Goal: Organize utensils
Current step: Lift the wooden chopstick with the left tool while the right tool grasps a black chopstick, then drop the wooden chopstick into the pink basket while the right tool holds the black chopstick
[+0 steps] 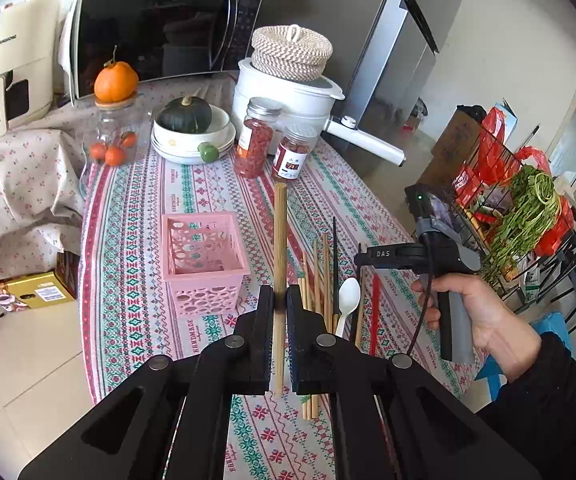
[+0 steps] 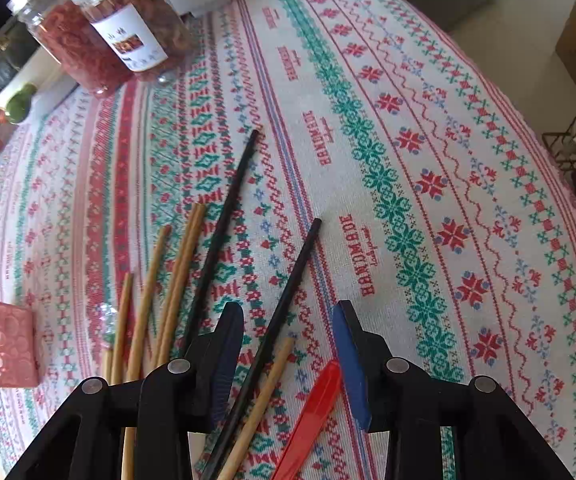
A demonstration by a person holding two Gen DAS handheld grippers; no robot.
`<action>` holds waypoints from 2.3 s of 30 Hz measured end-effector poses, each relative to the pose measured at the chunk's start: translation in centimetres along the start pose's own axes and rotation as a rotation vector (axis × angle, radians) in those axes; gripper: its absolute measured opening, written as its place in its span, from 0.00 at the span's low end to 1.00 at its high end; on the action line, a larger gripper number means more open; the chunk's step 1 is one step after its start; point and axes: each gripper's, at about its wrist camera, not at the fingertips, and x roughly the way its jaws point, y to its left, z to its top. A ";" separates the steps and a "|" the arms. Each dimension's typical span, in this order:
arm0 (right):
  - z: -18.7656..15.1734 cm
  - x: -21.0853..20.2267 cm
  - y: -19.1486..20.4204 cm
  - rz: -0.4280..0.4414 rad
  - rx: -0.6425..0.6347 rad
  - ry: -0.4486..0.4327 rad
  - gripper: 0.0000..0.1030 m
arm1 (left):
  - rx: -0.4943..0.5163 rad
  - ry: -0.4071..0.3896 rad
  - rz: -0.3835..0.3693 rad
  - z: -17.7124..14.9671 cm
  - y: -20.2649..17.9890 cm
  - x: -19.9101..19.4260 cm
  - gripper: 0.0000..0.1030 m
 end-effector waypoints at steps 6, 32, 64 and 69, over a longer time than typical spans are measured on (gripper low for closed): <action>0.1 0.9 3.2 -0.145 -0.078 -0.049 0.19 | -0.008 0.014 0.008 0.0 0.5 0.5 0.06; -5.6 -16.8 3.2 0.263 -0.182 -0.504 0.05 | 0.022 -0.269 0.044 1.3 -1.0 -5.0 0.06; -8.0 -24.9 11.0 0.436 -0.326 -0.694 0.05 | -0.175 -0.252 0.189 5.8 6.9 2.8 0.17; -7.2 -25.6 11.7 0.474 -0.296 -0.718 0.05 | -0.221 -0.280 0.175 5.3 6.9 1.1 0.62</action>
